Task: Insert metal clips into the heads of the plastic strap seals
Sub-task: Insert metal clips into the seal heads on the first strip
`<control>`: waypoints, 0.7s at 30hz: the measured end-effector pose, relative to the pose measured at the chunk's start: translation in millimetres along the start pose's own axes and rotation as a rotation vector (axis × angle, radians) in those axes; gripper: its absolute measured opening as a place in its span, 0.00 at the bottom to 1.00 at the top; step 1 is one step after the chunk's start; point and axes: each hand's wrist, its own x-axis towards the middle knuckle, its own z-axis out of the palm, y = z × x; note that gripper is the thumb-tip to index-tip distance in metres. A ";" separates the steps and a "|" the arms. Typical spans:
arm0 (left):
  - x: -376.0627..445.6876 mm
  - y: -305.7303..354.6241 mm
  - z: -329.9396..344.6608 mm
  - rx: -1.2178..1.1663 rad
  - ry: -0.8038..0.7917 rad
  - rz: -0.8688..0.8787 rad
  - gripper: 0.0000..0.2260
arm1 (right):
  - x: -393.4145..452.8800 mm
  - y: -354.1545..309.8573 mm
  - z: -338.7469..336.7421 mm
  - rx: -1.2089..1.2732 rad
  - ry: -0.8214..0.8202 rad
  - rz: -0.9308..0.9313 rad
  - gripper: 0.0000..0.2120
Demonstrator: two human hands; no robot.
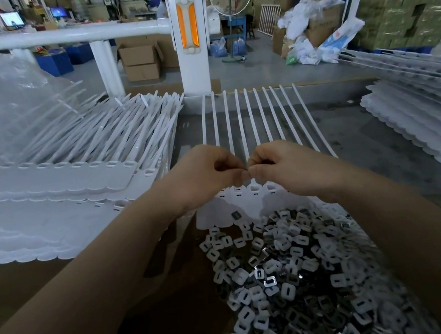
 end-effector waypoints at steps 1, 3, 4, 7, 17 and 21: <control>0.9 0.7 0.4 0.020 0.013 0.001 0.02 | 0.7 0.8 -0.5 0.010 0.010 0.000 0.07; 1.7 0.6 0.8 0.030 0.018 -0.014 0.03 | 1.6 1.7 -2.2 0.016 0.036 0.008 0.06; 2.2 -0.6 0.6 0.020 0.032 -0.026 0.03 | 2.2 2.9 -3.0 -0.018 0.044 0.021 0.05; 3.5 -5.1 -0.3 -0.020 0.133 -0.079 0.02 | 2.9 6.5 -4.7 -0.411 -0.055 0.102 0.21; 8.1 -15.1 -3.2 -0.128 0.118 -0.265 0.03 | 0.2 -2.8 21.2 -0.402 -0.240 0.011 0.29; 7.7 -13.5 -8.5 -0.081 0.062 -0.307 0.05 | 1.4 -3.0 23.8 -0.444 -0.206 -0.012 0.30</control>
